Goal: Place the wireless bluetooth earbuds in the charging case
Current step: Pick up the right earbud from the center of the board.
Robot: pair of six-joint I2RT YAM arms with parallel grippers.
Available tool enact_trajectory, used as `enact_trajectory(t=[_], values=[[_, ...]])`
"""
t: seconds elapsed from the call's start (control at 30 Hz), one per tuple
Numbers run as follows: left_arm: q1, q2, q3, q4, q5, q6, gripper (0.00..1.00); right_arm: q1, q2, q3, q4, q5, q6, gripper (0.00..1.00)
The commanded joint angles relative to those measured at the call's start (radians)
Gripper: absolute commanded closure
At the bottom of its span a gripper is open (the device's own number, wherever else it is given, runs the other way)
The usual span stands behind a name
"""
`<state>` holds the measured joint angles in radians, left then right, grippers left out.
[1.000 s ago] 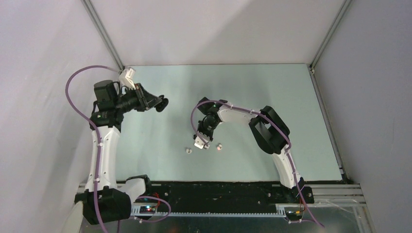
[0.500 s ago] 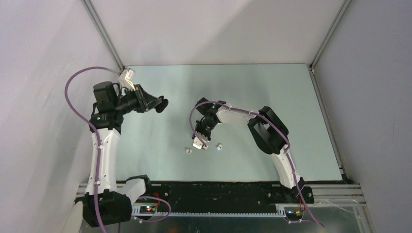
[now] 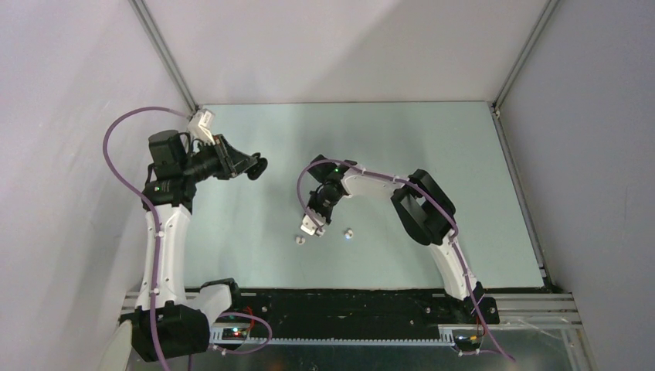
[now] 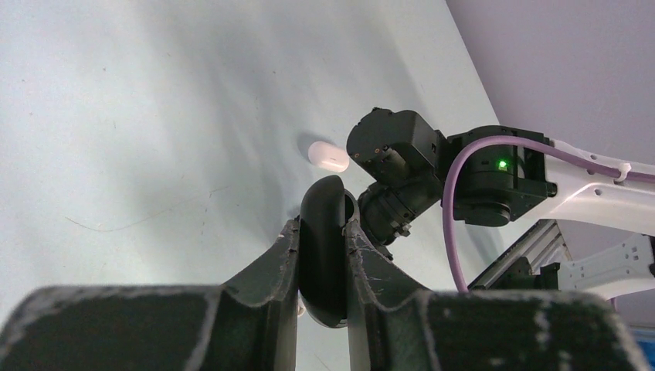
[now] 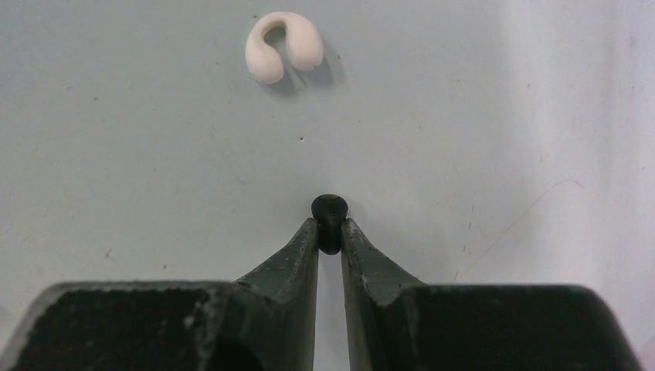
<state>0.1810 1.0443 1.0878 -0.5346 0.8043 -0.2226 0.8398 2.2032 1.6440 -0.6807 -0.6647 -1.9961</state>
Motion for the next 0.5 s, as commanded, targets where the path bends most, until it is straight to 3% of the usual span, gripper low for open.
enact_trajectory(t=[0.0, 0.33, 0.47], values=[[0.010, -0.022, 0.001, 0.024, 0.003, -0.022, 1.00, 0.003, 0.030, 0.065, -0.074, 0.002, 0.067, 0.79], [0.011, -0.024, -0.003, 0.025, 0.005, -0.026, 1.00, 0.006, 0.030, 0.076, -0.075, 0.004, 0.167, 0.74], [0.011, -0.027, -0.008, 0.024, 0.005, -0.027, 1.00, 0.008, 0.031, 0.084, -0.075, -0.007, 0.187, 0.79]])
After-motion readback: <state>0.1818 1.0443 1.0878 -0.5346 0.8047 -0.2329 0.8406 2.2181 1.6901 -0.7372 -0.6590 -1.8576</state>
